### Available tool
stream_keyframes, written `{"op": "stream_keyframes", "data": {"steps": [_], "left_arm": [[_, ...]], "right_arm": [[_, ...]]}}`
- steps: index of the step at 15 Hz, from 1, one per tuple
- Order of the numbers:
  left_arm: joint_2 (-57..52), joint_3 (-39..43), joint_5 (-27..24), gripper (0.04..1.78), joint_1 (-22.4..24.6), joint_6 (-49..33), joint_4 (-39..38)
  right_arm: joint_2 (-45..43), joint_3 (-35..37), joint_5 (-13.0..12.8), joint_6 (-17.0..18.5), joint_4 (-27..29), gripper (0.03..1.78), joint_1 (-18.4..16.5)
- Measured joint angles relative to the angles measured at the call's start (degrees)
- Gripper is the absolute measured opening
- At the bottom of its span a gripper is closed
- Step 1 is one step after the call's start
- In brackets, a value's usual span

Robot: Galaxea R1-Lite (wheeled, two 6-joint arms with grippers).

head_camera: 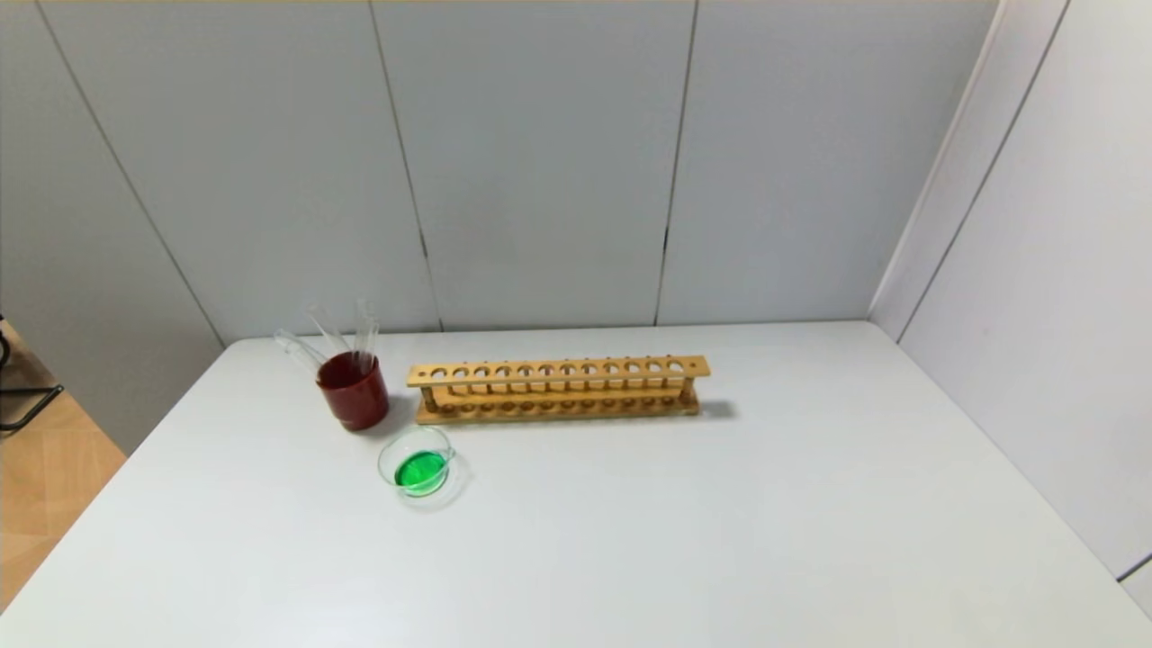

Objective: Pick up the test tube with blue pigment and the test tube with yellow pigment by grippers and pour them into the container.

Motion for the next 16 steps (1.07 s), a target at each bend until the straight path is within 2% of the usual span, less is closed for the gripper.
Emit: {"op": "stream_keyframes", "data": {"steps": [3,9,11,14,16], "left_arm": [[-6.69,8.72,2.55,1.75,0.35,0.52,-3.28],[-9.19,33.17,4.25,1.75,0.46,4.94,-23.98],[-9.25,35.34,5.30,1.75,0.46,5.32,-20.37],[-9.28,35.62,-0.52,1.75,0.46,3.94,-11.33],[-9.30,35.27,-1.02,1.75,0.44,2.71,-9.00]], "right_arm": [[0.00,0.00,0.02,0.01,0.02,1.75,0.00],[0.00,0.00,0.00,0.01,0.00,1.75,0.00],[0.00,0.00,0.02,0.01,0.00,1.75,0.00],[0.00,0.00,0.00,0.01,0.02,1.75,0.00],[0.00,0.00,0.00,0.01,0.02,1.75,0.00]]}}
